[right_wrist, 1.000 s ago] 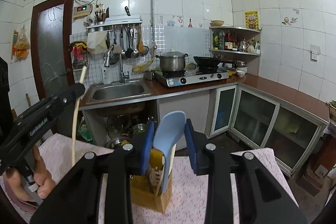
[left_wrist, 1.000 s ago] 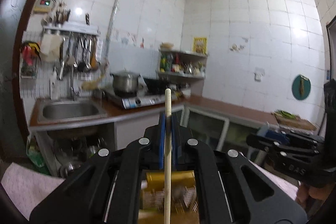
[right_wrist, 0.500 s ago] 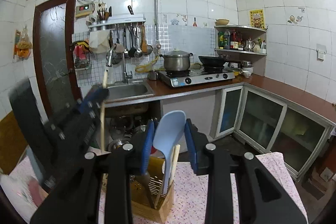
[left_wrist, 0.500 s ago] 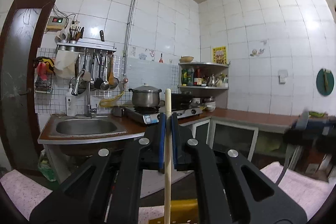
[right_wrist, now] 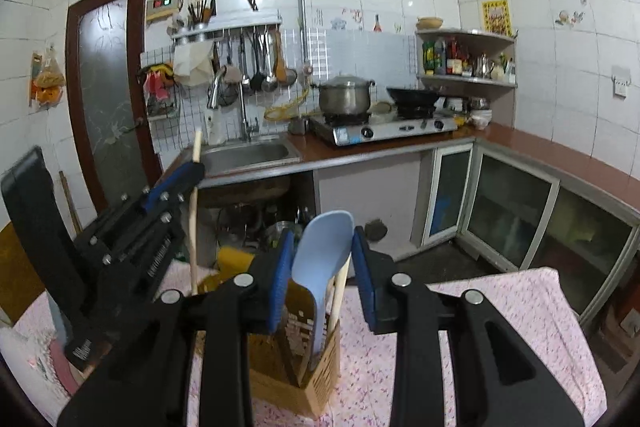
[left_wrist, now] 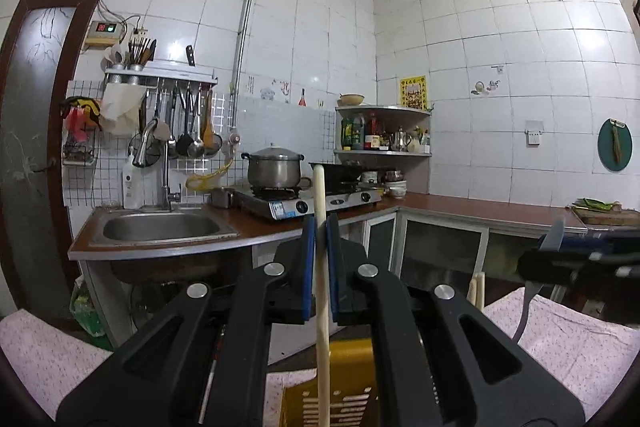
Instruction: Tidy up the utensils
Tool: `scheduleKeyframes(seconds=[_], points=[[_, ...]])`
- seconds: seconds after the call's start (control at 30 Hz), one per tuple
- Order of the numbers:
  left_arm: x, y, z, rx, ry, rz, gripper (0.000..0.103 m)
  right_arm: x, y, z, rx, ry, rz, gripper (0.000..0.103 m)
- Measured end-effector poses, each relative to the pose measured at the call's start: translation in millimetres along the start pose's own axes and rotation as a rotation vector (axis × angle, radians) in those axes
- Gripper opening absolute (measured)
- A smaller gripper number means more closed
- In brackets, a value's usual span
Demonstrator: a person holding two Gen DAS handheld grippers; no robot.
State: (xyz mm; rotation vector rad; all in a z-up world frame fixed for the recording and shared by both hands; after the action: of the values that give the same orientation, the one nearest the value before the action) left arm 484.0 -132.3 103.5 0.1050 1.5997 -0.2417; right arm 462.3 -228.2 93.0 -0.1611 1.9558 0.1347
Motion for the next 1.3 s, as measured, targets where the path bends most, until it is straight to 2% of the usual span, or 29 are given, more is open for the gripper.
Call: scheduleKeyframes(seconds=[0.1,0.2,0.53,0.6,0.7,0.8,0.93,0.97,1.03,1.1,1.17,1.2,1.3], points=[[10,9,-3,0.002,0.039,-0.040,0.005,20,5,13,-0.003,0.050,-0.014,0.030],[16,14,-10,-0.008,0.054,-0.026,0.005,36,6,23,-0.005,0.088,-0.007,0.030],[15,44,-54,-0.032,0.100,-0.096,0.005,70,17,36,0.002,0.144,-0.029,0.030],[16,51,-64,-0.043,0.117,-0.099,0.008,72,17,33,0.005,0.141,-0.023,0.030],[19,54,-75,-0.061,0.126,-0.077,0.028,71,17,30,0.004,0.144,-0.012,0.030],[17,56,-78,-0.057,0.148,-0.074,0.030,68,17,27,0.006,0.144,-0.021,0.030],[15,60,-80,-0.064,0.193,-0.090,0.052,65,16,25,-0.003,0.166,-0.022,0.031],[15,62,-84,-0.070,0.196,-0.095,0.058,65,15,23,0.002,0.166,-0.027,0.033],[17,65,-89,-0.064,0.218,-0.102,0.066,60,12,19,0.009,0.159,-0.019,0.056],[19,67,-96,-0.059,0.240,-0.110,0.072,59,10,14,0.006,0.155,-0.009,0.056],[19,70,-105,-0.064,0.252,-0.107,0.085,57,8,3,0.014,0.148,-0.003,0.056],[18,71,-113,-0.069,0.254,-0.101,0.088,56,7,-3,0.017,0.138,-0.004,0.056],[15,76,-140,-0.079,0.250,-0.099,0.098,54,7,-30,0.053,0.088,-0.007,0.067]])
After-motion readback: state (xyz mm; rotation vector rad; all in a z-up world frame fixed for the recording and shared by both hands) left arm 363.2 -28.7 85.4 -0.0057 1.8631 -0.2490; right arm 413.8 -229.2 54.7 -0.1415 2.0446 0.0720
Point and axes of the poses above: each gripper's, at about its wrist camera, not at the fingertips, and z roughly the way its jaws point, y to its left, x to its underside, the point moved 7 cm from there along z, roughly the way its jaws point, and after that the axes turned 3 degrees about -z, right-handed, at the moved point
